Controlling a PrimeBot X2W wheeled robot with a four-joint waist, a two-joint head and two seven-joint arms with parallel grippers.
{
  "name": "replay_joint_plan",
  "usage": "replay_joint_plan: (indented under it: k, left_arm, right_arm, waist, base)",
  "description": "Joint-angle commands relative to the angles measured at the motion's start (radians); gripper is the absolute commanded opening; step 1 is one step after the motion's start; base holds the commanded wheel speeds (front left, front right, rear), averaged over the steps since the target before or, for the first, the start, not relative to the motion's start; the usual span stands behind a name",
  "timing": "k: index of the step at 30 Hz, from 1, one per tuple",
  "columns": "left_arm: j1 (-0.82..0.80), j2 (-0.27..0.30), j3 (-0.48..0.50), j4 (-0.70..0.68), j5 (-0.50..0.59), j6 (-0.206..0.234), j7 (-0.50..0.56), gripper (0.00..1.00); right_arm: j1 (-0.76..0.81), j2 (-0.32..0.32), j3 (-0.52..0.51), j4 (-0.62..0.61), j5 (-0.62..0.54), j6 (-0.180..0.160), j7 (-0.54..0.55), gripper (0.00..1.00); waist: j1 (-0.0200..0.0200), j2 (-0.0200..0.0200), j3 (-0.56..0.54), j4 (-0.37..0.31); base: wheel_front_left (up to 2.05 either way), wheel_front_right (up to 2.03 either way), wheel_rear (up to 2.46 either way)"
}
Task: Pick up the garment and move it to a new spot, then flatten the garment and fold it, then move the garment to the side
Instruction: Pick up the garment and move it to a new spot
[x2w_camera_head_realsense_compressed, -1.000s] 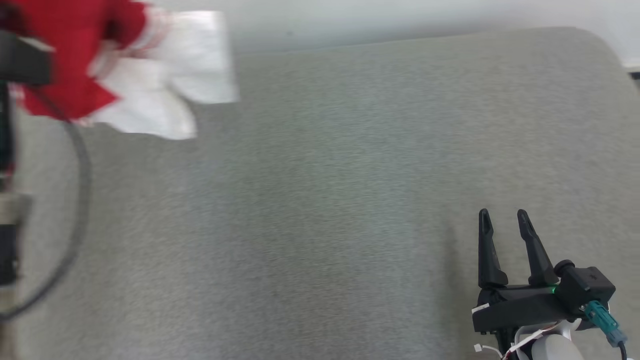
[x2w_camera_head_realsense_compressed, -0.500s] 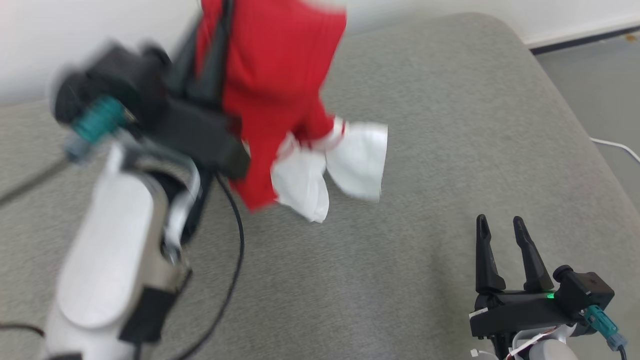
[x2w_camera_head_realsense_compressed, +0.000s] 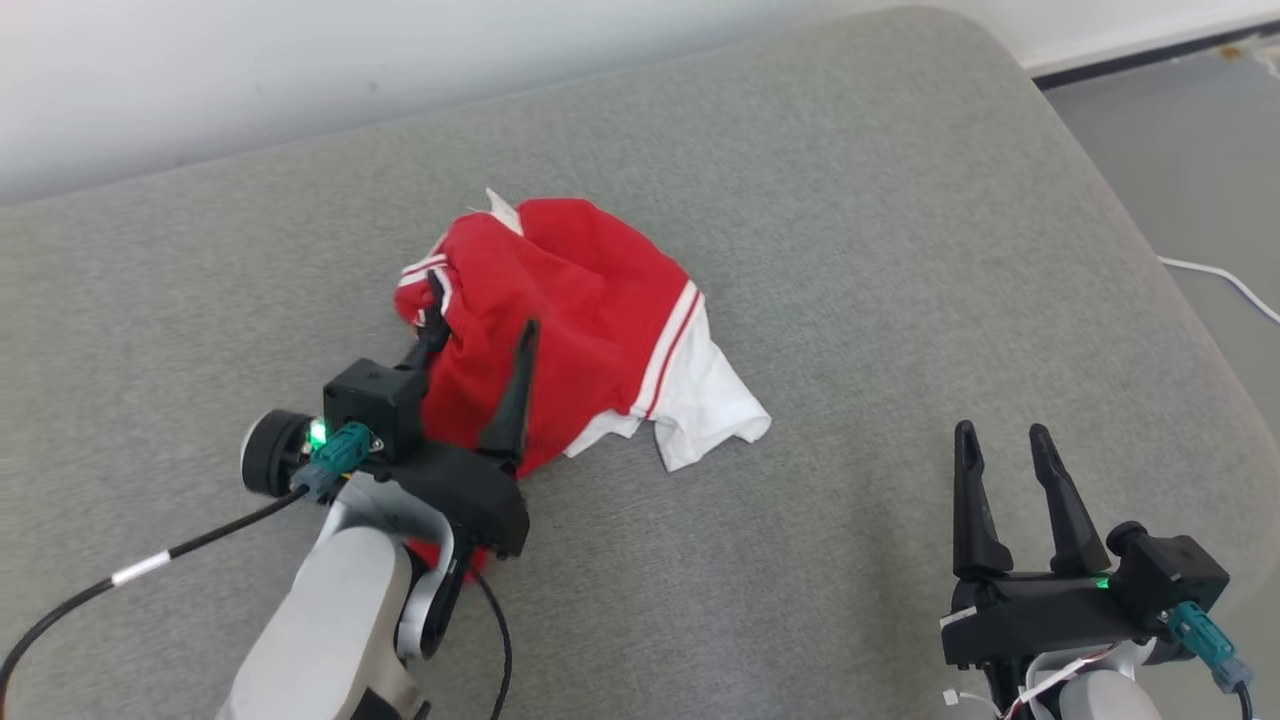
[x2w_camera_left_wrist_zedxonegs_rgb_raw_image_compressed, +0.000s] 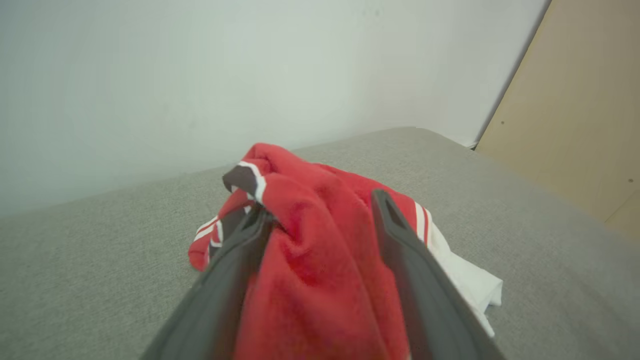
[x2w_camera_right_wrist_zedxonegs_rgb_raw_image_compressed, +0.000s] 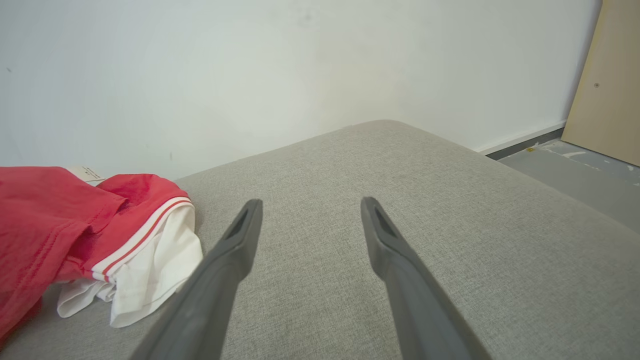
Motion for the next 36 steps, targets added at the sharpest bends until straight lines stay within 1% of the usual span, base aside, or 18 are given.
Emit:
replay_joint_plan:
  k: [1,5,7,9,11,16,18,23,24,26,31,33,36]
  left_arm:
    - [-0.018,-0.003,0.003,-0.002,-0.004,0.001,-0.024,1.00]
    - [-0.030,-0.011,0.013,-0.042,-0.004,0.007,-0.087,1.00]
    - [-0.024,0.013,0.011,-0.066,0.016,0.013,-0.093,1.00]
    - [-0.003,0.036,0.007,-0.081,0.028,0.016,-0.076,1.00]
    - [0.022,0.054,0.017,-0.099,0.022,0.025,-0.066,1.00]
    - [0.112,0.111,0.055,-0.139,0.017,0.061,-0.079,1.00]
    - [0.156,0.124,0.075,-0.161,0.001,0.073,-0.091,1.00]
    - [0.276,0.170,0.121,-0.222,-0.017,0.099,-0.129,1.00]
    - [0.324,0.184,0.140,-0.245,-0.025,0.102,-0.144,1.00]
    - [0.370,0.197,0.151,-0.268,-0.025,0.102,-0.153,1.00]
    - [0.482,0.209,0.160,-0.315,-0.027,0.117,-0.165,1.00]
    - [0.497,0.209,0.160,-0.319,-0.026,0.122,-0.166,1.00]
    - [0.537,0.196,0.168,-0.318,-0.035,0.140,-0.169,1.00]
  right_arm:
    - [0.008,0.004,-0.003,-0.001,-0.009,-0.002,-0.004,1.00]
    - [0.041,0.003,-0.020,-0.007,-0.031,-0.002,-0.003,1.00]
    - [0.052,0.003,-0.024,-0.010,-0.039,-0.002,-0.003,1.00]
    - [0.062,0.003,-0.026,-0.012,-0.046,-0.002,-0.003,1.00]
    - [0.072,0.003,-0.028,-0.013,-0.051,-0.002,-0.003,1.00]
    - [0.086,0.003,-0.026,-0.012,-0.062,-0.002,-0.003,1.00]
    - [0.092,0.003,-0.020,-0.010,-0.063,-0.002,-0.003,1.00]
    - [0.109,0.003,-0.020,-0.006,-0.071,-0.002,-0.003,1.00]
    - [0.116,0.003,-0.018,-0.004,-0.072,-0.002,-0.003,1.00]
    - [0.123,0.003,-0.018,-0.004,-0.073,-0.002,-0.003,1.00]
    - [0.139,0.003,-0.022,-0.007,-0.079,-0.002,-0.003,1.00]
    - [0.142,0.003,-0.024,-0.008,-0.079,-0.002,-0.002,1.00]
    - [0.152,0.000,-0.028,-0.010,-0.080,-0.002,-0.001,1.00]
  waist:
    - [-0.0001,0.0000,-0.025,0.026]
    - [-0.0001,0.0000,-0.070,0.077]
    - [-0.0001,0.0000,-0.091,0.104]
    - [-0.0001,0.0000,-0.110,0.132]
    - [-0.0001,0.0000,-0.126,0.158]
    - [-0.0001,0.0000,-0.160,0.217]
    - [-0.0001,0.0000,-0.172,0.233]
    - [-0.0001,0.0000,-0.203,0.261]
    - [-0.0001,0.0000,-0.213,0.266]
    - [-0.0001,0.0000,-0.222,0.270]
    - [-0.0001,0.0000,-0.239,0.276]
    - [-0.0001,0.0000,-0.241,0.277]
    - [-0.0001,0.0000,-0.247,0.283]
  base:
    - [0.00,0.00,0.00]
    - [0.00,0.00,0.00]
    - [0.00,0.00,0.00]
    - [0.00,0.00,0.00]
    - [0.00,0.00,0.00]
    - [0.00,0.00,0.00]
    - [0.00,0.00,0.00]
    - [0.00,0.00,0.00]
    - [0.00,0.00,0.00]
    - [0.00,0.00,0.00]
    - [0.00,0.00,0.00]
    - [0.00,0.00,0.00]
    - [0.00,0.00,0.00]
